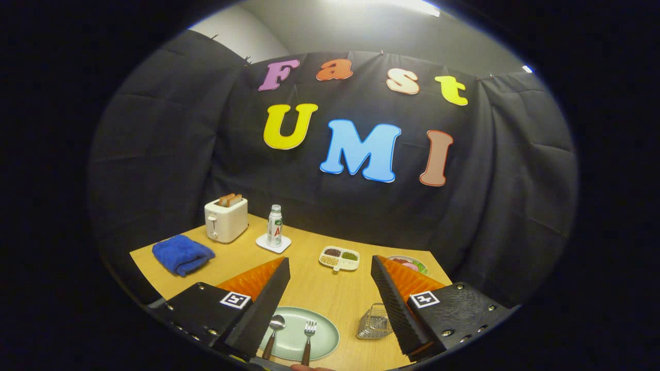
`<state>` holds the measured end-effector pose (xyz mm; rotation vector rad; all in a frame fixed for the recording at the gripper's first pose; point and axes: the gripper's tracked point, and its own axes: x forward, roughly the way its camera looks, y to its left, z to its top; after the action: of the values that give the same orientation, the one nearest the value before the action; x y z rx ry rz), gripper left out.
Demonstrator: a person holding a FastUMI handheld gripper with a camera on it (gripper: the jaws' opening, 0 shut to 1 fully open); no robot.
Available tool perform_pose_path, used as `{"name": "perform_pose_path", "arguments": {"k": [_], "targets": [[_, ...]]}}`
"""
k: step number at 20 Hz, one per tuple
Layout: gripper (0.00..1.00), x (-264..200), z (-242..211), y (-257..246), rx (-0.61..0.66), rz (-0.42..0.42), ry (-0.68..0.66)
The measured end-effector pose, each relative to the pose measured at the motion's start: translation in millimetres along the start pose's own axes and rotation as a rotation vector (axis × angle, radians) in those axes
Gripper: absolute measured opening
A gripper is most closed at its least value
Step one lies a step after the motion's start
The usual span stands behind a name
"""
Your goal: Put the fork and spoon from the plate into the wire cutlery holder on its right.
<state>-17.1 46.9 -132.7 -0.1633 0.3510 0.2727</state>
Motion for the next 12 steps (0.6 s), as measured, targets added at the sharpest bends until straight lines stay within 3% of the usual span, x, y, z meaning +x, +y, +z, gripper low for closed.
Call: {"name": "perform_pose_path", "arguments": {"k": [9, 12], "targets": [[0.97, 8, -96, 18, -0.018, 0.101, 0.325], [0.9, 11, -125, 22, -0.014, 0.119, 0.418]]}}
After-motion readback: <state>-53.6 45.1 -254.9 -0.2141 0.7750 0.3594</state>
